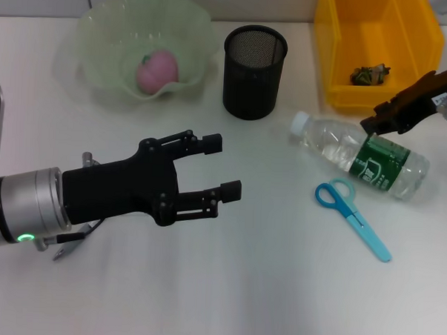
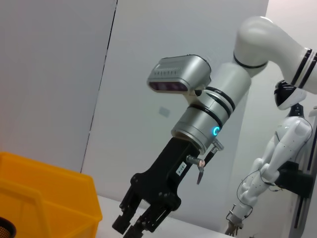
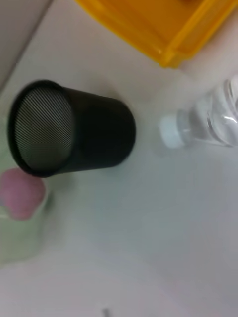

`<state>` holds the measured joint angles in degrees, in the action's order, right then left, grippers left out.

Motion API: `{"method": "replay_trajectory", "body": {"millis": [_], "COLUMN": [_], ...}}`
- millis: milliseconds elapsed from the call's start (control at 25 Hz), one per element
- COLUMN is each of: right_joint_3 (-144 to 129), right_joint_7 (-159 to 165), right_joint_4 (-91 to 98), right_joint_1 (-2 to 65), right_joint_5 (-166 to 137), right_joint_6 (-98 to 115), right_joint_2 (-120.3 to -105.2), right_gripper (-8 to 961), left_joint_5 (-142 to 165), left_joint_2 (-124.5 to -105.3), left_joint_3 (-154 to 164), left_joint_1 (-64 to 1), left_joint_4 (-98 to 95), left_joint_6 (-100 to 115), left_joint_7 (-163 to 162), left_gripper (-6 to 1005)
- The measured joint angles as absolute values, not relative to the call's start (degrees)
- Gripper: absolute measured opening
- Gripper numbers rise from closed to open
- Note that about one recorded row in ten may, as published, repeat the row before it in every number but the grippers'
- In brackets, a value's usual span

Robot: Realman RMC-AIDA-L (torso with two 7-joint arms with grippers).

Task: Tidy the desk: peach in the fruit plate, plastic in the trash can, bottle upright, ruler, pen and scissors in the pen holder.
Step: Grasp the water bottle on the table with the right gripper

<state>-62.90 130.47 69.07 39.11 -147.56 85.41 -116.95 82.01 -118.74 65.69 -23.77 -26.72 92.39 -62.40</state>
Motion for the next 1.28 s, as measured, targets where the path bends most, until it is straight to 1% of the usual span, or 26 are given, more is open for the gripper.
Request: {"method": "replay_trajectory", "body": {"millis": [240, 400, 720, 840, 1120, 1280], "right_joint_3": [-63.1, -63.1, -63.2, -63.3, -64.7, -66.1], "right_joint_7": [130.9, 131.3, 130.9, 129.5, 126.0, 125.1], "right_joint_4": [69.8, 68.9, 68.5, 67.4, 63.9, 63.8], "right_joint_1": [41.6, 43.9, 44.9, 45.0, 45.7, 45.4], "right_joint_5": [-151.3, -153.4, -154.7, -155.3, -157.7, -158.3], "right_joint_6": [86.9, 89.4, 90.4, 89.9, 88.0, 87.1], "right_joint_2": [-117.42, -117.2, -117.12, -117.43, -118.65, -118.83], "right_gripper": [352, 411, 741, 742, 742, 741], "left_joint_5": [82.0, 82.0, 82.0, 82.0, 82.0, 82.0], "left_joint_2": [-118.74, -118.74, -118.74, -118.74, -118.74, -118.74], "left_joint_3": [65.6, 65.6, 65.7, 65.7, 65.7, 65.6], "left_joint_1": [-23.6, -23.5, -23.7, -23.8, -23.8, -23.8], "left_joint_4": [-26.7, -26.7, -26.7, -26.7, -26.7, -26.6], "left_joint_6": [92.3, 92.3, 91.7, 91.7, 91.5, 91.4], "left_joint_7": [-62.4, -62.4, -62.4, -62.4, -62.4, -62.4], "left_gripper": [811, 811, 811, 811, 808, 805]}}
